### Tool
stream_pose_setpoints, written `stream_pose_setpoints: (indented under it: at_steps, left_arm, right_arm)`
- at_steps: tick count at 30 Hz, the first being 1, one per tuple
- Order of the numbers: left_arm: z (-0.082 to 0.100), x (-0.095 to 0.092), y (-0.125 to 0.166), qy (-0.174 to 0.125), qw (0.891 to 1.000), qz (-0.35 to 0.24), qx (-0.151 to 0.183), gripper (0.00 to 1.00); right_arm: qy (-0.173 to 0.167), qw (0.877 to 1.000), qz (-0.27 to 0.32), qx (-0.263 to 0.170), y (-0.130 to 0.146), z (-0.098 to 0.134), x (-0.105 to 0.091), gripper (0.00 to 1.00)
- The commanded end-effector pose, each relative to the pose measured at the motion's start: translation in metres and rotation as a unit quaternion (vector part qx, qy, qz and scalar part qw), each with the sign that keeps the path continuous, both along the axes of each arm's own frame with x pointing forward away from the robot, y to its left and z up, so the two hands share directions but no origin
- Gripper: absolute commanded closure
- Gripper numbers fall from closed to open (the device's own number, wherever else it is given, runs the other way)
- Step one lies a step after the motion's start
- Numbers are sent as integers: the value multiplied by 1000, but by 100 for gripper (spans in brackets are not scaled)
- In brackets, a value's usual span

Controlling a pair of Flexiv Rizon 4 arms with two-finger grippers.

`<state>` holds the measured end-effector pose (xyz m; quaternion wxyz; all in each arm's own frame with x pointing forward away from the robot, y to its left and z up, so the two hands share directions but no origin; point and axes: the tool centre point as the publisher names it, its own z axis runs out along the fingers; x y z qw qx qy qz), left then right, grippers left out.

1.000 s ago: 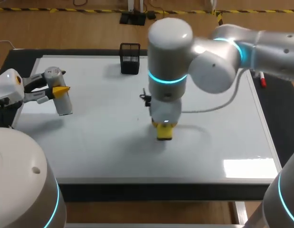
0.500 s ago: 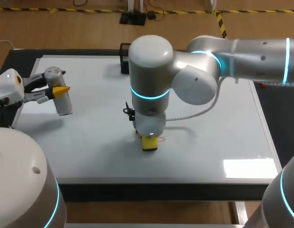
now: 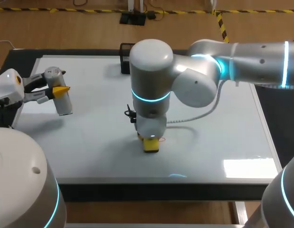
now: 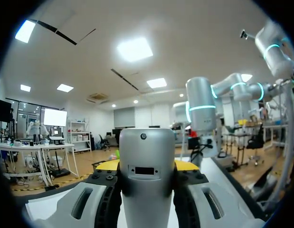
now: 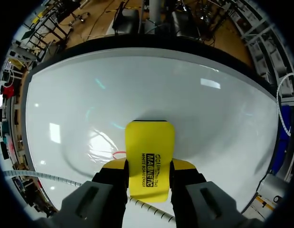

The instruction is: Pick up the inspection probe, press it on each red-marked spot on the whiteboard one by one, put down the probe, pick up the eraser, and wipe off all the red marks.

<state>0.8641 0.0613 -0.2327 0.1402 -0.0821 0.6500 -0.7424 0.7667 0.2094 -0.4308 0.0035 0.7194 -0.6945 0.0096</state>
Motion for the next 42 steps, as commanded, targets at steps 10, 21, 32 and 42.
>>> stream_pose_setpoints:
  at_steps: [10,21,32,42]
  left_arm:
    - [1,0,0,0,1000,0,1,100]
    - [1,0,0,0,1000,0,1,100]
    - [1,0,0,0,1000,0,1,100]
    - [1,0,0,0,1000,0,1,100]
  right_arm:
    - [-1,999,-41,-12,-60,-8,5,100]
    - [0,998,-57,-17,-85,-6,10,100]
    - [7,1000,-25,-11,-89,18,18,100]
    - [0,1000,-22,-19,-89,35,39,100]
